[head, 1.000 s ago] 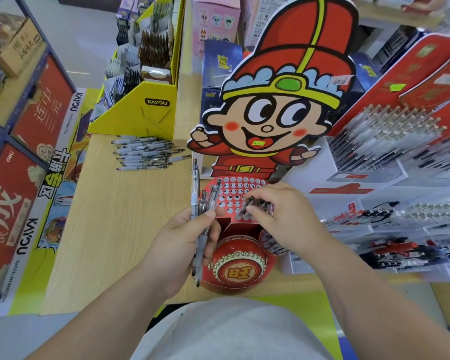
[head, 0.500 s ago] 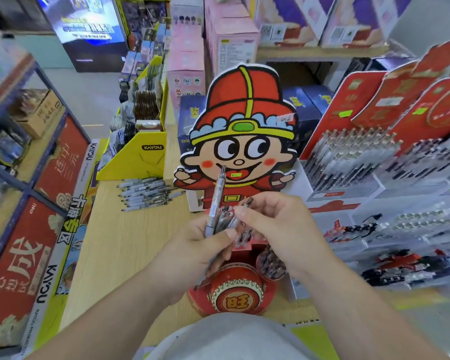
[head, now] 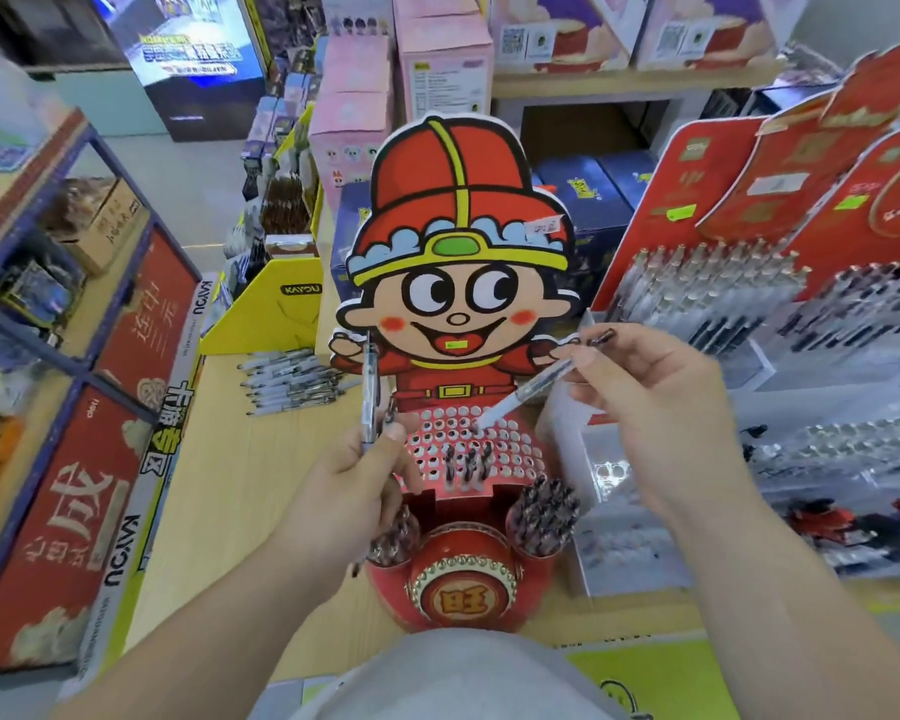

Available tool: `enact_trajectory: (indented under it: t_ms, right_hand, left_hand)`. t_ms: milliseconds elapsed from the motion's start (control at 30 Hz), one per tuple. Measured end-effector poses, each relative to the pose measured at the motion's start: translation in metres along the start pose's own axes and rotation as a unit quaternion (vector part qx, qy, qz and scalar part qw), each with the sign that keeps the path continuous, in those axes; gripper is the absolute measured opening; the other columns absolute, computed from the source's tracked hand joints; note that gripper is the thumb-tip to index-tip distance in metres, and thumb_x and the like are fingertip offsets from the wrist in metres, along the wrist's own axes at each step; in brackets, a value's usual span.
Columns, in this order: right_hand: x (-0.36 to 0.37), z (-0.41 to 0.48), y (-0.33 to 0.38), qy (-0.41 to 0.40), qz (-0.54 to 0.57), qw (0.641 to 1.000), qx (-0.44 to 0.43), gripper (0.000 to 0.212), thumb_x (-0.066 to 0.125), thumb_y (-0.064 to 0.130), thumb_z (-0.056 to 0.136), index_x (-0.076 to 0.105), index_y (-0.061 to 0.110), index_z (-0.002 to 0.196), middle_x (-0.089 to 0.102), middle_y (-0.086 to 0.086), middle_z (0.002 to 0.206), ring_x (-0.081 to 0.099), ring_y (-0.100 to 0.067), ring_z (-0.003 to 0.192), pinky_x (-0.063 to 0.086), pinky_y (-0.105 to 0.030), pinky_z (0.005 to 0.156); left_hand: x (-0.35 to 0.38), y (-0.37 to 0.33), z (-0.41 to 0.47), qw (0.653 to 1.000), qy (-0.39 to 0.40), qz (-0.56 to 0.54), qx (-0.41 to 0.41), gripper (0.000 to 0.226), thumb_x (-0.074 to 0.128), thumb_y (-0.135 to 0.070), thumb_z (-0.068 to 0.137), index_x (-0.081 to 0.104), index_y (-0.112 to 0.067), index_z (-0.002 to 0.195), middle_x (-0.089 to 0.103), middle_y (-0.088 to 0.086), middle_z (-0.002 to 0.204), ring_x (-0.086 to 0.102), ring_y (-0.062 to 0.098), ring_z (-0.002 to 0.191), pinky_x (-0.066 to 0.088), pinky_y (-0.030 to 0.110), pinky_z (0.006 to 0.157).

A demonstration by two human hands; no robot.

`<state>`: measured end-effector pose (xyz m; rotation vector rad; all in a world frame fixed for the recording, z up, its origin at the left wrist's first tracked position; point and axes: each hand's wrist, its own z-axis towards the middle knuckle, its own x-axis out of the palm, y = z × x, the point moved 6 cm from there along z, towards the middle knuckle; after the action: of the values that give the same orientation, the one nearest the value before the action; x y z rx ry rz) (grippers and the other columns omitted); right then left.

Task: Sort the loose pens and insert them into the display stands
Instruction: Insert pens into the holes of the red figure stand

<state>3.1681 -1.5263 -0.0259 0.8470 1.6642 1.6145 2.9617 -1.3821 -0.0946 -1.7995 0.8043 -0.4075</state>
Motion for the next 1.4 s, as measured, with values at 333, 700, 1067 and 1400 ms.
enact_trajectory:
  t_ms: [333, 700, 1067, 1400]
  right_hand:
    - [0.034, 0.002, -0.05, 0.143, -0.282, 0.946, -0.072, 0.023, 0.076, 0.015, 0.088, 0.074, 0.025, 0.108, 0.069, 0.017, 0.089, 0.064, 0.003, 0.084, 0.052, -0.012, 0.077]
    - [0.04, 0.008, -0.055, 0.177, -0.275, 0.94, -0.093, 0.024, 0.077, 0.012, 0.086, 0.076, 0.025, 0.107, 0.071, 0.015, 0.09, 0.067, -0.001, 0.085, 0.055, -0.016, 0.079]
    - [0.049, 0.008, -0.077, 0.247, -0.341, 0.905, -0.055, 0.03, 0.075, 0.02, 0.089, 0.073, 0.028, 0.118, 0.066, 0.021, 0.09, 0.062, 0.011, 0.089, 0.05, -0.006, 0.076]
    - [0.051, 0.01, -0.074, 0.286, -0.361, 0.883, -0.086, 0.026, 0.069, 0.022, 0.094, 0.073, 0.025, 0.119, 0.065, 0.02, 0.094, 0.06, 0.007, 0.09, 0.043, -0.006, 0.074]
  left_hand:
    - [0.0, 0.014, -0.01, 1.0, 0.017, -0.005, -0.016, 0.027, 0.044, -0.032, 0.107, 0.055, -0.008, 0.102, 0.04, 0.002, 0.063, 0.029, 0.017, 0.054, 0.025, 0.031, 0.05]
    - [-0.004, 0.025, -0.004, 1.0, 0.015, -0.002, -0.026, 0.025, 0.045, -0.034, 0.106, 0.059, -0.014, 0.1, 0.049, 0.003, 0.066, 0.037, 0.02, 0.055, 0.034, 0.03, 0.05]
    - [-0.005, 0.021, -0.002, 1.0, 0.02, 0.0, -0.016, 0.032, 0.043, -0.035, 0.106, 0.058, -0.006, 0.109, 0.049, 0.004, 0.068, 0.037, 0.022, 0.055, 0.037, 0.028, 0.051]
    - [0.002, 0.029, -0.009, 0.998, 0.05, -0.039, -0.024, 0.028, 0.039, -0.033, 0.108, 0.057, -0.012, 0.111, 0.043, 0.006, 0.069, 0.034, 0.017, 0.055, 0.034, 0.032, 0.053]
